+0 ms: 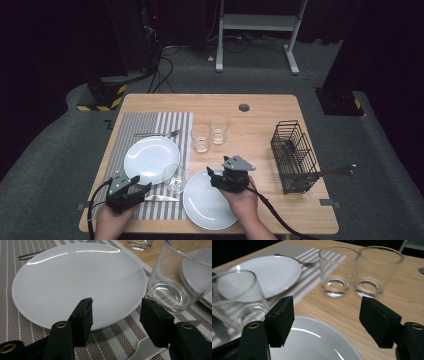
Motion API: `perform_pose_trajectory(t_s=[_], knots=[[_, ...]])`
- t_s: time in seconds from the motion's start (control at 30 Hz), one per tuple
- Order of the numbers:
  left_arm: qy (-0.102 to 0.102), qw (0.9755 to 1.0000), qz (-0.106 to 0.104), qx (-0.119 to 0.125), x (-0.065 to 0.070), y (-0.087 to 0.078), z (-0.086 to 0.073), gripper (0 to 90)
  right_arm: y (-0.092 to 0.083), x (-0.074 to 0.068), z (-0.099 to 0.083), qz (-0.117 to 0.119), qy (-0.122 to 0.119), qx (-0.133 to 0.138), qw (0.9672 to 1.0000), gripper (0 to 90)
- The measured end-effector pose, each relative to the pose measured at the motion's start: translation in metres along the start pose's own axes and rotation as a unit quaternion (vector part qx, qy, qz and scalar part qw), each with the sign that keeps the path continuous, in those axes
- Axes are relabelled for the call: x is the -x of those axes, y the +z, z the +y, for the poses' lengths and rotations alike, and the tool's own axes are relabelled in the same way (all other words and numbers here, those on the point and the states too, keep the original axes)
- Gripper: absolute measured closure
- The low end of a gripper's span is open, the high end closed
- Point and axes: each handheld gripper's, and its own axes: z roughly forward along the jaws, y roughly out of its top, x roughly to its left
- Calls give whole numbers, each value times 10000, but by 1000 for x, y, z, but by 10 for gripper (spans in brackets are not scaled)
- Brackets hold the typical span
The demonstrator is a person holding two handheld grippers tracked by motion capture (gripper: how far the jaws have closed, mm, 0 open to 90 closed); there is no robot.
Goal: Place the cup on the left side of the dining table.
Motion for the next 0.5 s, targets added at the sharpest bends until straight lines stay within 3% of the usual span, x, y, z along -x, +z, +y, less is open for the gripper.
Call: perform_pose_trajectory(t_s=[0.2,0.5], knots=[[36,10000,-22,14,3,3,-2,439,-16,28,-23,-389,137,-107,9991,350],[-40,9997,-205,116,2,13,-9,439,-39,54,-61,-922,297,-300,9948,400]])
